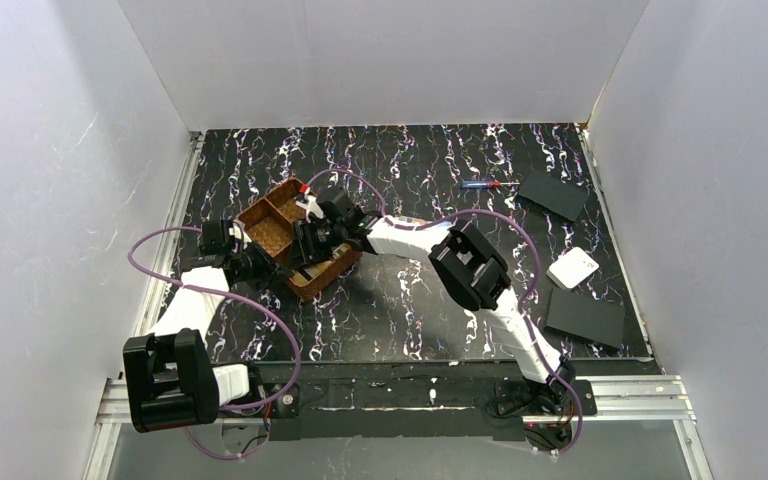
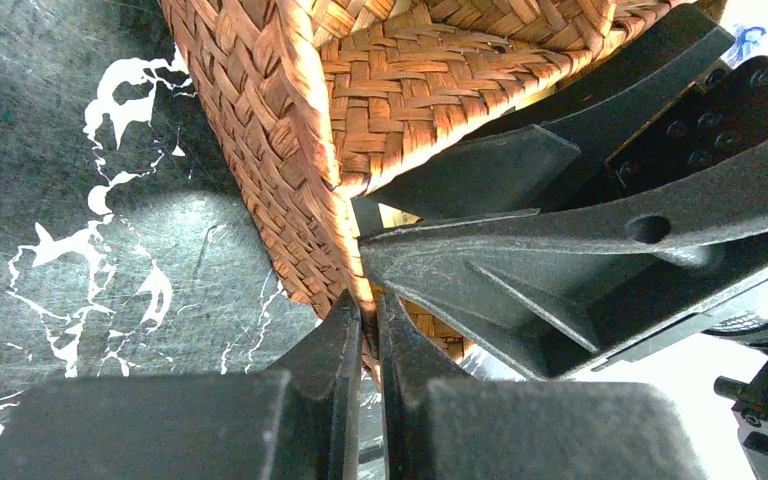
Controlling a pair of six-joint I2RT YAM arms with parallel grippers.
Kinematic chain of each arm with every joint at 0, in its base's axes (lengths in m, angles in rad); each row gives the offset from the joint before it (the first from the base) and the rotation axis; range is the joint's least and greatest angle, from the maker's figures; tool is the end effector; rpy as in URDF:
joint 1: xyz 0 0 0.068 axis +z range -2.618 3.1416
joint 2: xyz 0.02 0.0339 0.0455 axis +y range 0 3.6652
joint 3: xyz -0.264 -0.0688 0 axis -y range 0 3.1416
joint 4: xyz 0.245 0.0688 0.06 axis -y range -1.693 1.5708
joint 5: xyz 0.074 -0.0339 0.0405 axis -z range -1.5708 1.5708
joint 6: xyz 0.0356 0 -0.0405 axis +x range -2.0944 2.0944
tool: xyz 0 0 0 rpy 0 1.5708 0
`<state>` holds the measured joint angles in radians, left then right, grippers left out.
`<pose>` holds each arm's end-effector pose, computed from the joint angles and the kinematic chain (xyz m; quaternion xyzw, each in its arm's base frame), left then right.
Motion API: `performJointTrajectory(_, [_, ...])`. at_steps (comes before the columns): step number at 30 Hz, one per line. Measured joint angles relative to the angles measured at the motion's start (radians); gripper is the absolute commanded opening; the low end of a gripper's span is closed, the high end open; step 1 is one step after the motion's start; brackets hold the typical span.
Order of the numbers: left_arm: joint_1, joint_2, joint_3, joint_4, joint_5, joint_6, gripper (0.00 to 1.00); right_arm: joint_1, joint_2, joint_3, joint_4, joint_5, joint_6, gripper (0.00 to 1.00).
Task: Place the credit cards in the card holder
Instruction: Pick up the credit card from the storage box.
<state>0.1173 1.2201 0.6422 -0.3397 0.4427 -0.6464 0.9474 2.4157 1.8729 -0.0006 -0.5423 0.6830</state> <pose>0.2320 0.0120 0.1935 -0.2790 0.8837 -0.2825 0.2477 0.3048 0.4554 0.1595 -0.2411 0.8144 0.5046 0.1549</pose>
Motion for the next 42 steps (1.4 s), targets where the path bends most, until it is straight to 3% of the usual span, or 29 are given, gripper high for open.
performJointTrajectory(4, [-0.001, -0.006, 0.001, -0.005, -0.005, 0.003, 0.00, -0.018, -0.017, -0.005, -0.035, 0.006, -0.016, 0.63])
performJointTrajectory(9, [-0.010, -0.068, 0.008, -0.082, -0.083, 0.073, 0.00, -0.043, -0.045, 0.085, -0.301, 0.100, -0.169, 0.65])
performJointTrajectory(13, [-0.026, -0.146, 0.007, -0.132, -0.161, 0.134, 0.00, -0.055, -0.068, 0.121, -0.417, 0.127, -0.245, 0.66])
performJointTrajectory(14, [-0.030, -0.166, 0.004, -0.135, -0.174, 0.141, 0.05, -0.049, -0.078, 0.121, -0.439, 0.130, -0.268, 0.66])
performJointTrajectory(17, [-0.031, -0.235, -0.029, -0.134, -0.210, 0.158, 0.42, -0.029, -0.101, 0.113, -0.471, 0.142, -0.320, 0.66])
performJointTrajectory(24, [-0.028, -0.207, -0.003, -0.242, -0.252, 0.069, 0.62, -0.021, -0.119, 0.092, -0.527, 0.177, -0.374, 0.65])
performJointTrajectory(27, [-0.028, -0.127, 0.082, -0.302, -0.249, -0.004, 0.63, -0.017, -0.119, 0.094, -0.538, 0.182, -0.374, 0.65])
performJointTrajectory(35, [-0.047, 0.106, 0.246, -0.342, -0.268, -0.155, 0.43, -0.015, -0.119, 0.125, -0.590, 0.193, -0.375, 0.65])
performJointTrajectory(39, [-0.094, 0.149, 0.224, -0.343, -0.314, -0.163, 0.20, -0.015, -0.119, 0.136, -0.604, 0.198, -0.369, 0.65])
performJointTrajectory(42, [-0.105, 0.122, 0.169, -0.318, -0.340, -0.158, 0.09, -0.015, -0.119, 0.145, -0.605, 0.203, -0.351, 0.65])
